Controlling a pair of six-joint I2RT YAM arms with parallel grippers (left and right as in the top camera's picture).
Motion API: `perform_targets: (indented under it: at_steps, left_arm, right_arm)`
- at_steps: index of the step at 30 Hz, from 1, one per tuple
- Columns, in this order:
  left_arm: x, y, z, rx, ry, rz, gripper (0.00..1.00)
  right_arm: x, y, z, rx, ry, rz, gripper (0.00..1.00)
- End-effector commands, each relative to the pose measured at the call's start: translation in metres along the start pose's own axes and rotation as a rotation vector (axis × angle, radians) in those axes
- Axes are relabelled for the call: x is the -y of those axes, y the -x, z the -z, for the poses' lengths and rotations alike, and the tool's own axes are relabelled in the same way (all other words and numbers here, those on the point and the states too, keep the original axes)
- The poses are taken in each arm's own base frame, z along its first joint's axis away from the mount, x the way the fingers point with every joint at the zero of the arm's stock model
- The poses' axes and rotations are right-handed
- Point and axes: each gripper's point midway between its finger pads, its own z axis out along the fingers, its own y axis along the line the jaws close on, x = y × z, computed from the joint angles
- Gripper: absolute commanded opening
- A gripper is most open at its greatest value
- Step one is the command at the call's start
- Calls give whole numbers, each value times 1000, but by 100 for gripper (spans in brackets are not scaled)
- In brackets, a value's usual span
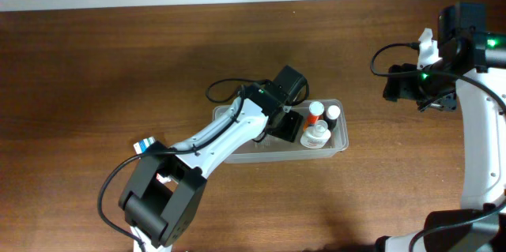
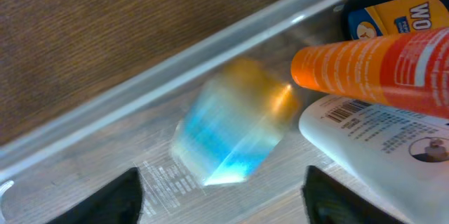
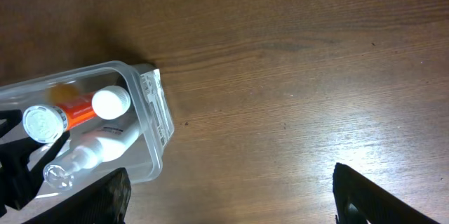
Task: Pack container
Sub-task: 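Carry the gold-capped jar into the container and release it, then grasp the white Panadol box with the left gripper and lift it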
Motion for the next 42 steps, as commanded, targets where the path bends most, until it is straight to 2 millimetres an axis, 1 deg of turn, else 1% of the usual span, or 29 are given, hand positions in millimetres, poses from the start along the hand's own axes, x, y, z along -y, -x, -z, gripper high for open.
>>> perform_targets:
  at_steps: [1,3,4,5,6,7,8,9,10,11,12,13,14,16,18,19,20,22,25,28,32,36,37,38,39,42]
  left_arm:
    - [2,9,20,49,-10,6,79]
    - [-8,16,44,98,32,16,79]
    - [-28,19,74,150,101,55,80]
    - [-45,20,93,182,151,102,81]
    - [-58,19,109,206,188,143,84]
    - [-76,17,131,237,230,200,94]
    - [-92,14,147,259,259,250,99]
    - [-115,7,169,284,291,330,99]
    - [-129,2,181,294,303,382,99]
    - [-147,-7,194,300,319,459,99]
    - [-175,-25,208,291,350,598,99]
    - [-193,-41,215,270,376,692,99]
    - [-218,-65,219,218,418,815,99]
    - [-240,-86,215,166,445,897,99]
    - [-259,-106,204,124,465,968,99]
    - [-266,-116,191,101,450,1006,99]
    - [-269,-122,182,88,431,1018,99]
    - [-275,-137,156,51,386,1046,99]
    - [-276,-158,116,0,320,1045,99]
    - [-273,-183,80,-90,311,1055,99]
    - [-270,-199,53,-183,297,1065,99]
    - [-268,-207,40,-245,291,1070,99]
    - [-268,-208,39,-249,291,1071,96]
    - [-268,-208,39,-249,291,1071,91]
    - [-268,-207,40,-245,291,1070,81]
    - [-268,-207,40,-244,291,1070,65]
  right_arm:
    - [0,-2,1,-1,6,2,84]
    - [0,-2,1,-1,6,2,84]
    - [0,-2,1,-1,6,2,84]
    - [0,-2,1,0,6,2,84]
    - [0,-2,1,0,6,2,84]
    - [0,-2,1,1,6,2,84]
    - [0,-1,1,2,6,3,84]
    - [0,-1,1,3,6,3,84]
    - [0,-1,1,3,6,3,84]
    - [0,-1,1,3,6,3,84]
    - [0,-1,1,3,6,3,84]
    - [0,-1,1,3,6,3,84]
    - [0,-1,1,2,6,3,84]
    - [0,-1,1,3,7,3,84]
    - [0,-1,1,3,7,3,84]
    - [0,-1,1,2,6,3,84]
    - [-1,-1,1,3,7,3,84]
    - [-1,-1,1,3,7,3,84]
    - [-2,-1,1,2,14,3,84]
    - [-3,-1,1,2,22,6,84]
    - [-3,-1,1,2,22,6,84]
    - [-3,-1,1,2,22,6,84]
    - [-3,-1,1,2,22,6,84]
    - [-3,-1,1,2,22,6,84]
    - [-3,-1,1,2,22,6,84]
    - [-3,-1,1,2,22,6,84]
